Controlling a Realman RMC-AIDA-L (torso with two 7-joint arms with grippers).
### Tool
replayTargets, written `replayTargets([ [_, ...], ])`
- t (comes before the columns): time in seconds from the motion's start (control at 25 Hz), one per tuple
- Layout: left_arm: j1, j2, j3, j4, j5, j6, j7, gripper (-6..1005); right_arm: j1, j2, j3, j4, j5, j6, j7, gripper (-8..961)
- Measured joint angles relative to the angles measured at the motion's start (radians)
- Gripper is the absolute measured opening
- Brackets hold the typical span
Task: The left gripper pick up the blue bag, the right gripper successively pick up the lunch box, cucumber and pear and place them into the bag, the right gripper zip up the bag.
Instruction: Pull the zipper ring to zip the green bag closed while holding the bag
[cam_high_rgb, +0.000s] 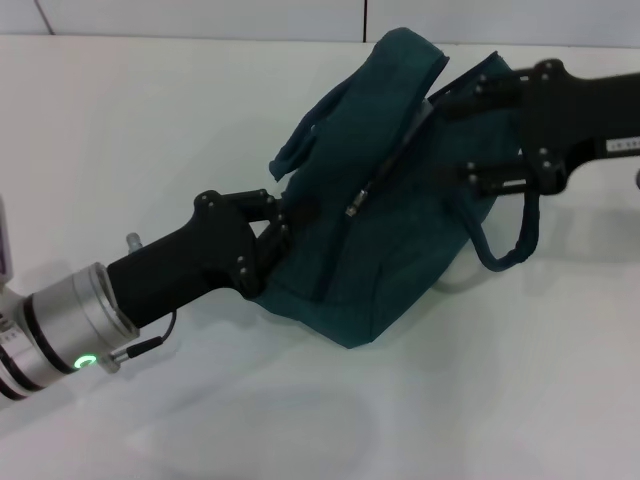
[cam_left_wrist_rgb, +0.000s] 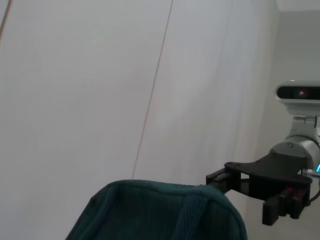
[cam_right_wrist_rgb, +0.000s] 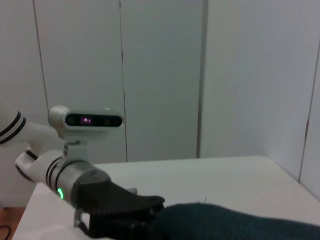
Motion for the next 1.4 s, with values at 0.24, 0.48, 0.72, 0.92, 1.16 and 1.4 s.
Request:
replayTargets([
  [0.24, -0.007, -0.008, 0.0, 0.004, 0.02, -0.006, 0.015, 56, 0.002, 0.015, 0.008, 0.015, -0.045, -0.014, -0.002, 653],
  [0.48, -0.011, -0.013, 0.0, 0.0, 0.024, -0.029, 0.026, 55, 0.008, 0.048, 0.004, 0.027, -0.095, -0.01, -0.008, 652],
  [0.72, -0.008, -0.014, -0.001, -0.002, 0.025, -0.035, 0.03, 55, 0.012, 0.052, -0.007, 0.046, -0.147, -0.03, -0.01, 650],
  [0.92, -0.008, -0.015, 0.0, -0.002, 0.025, -0.047, 0.03, 55, 0.01, 0.063, -0.029, 0.049, -0.185, -0.042, -0.02, 649],
  [1.16, -0.005, -0.016, 0.0, -0.003, 0.025, -0.052, 0.03, 55, 0.003, 0.072, -0.043, 0.059, -0.166, -0.031, -0.08, 647],
  [1.4, -0.004, -0.016, 0.0, -0.003, 0.025, -0.054, 0.03, 54, 0.006, 0.074, -0.09, 0.059, -0.129, -0.006, -0.129, 646],
])
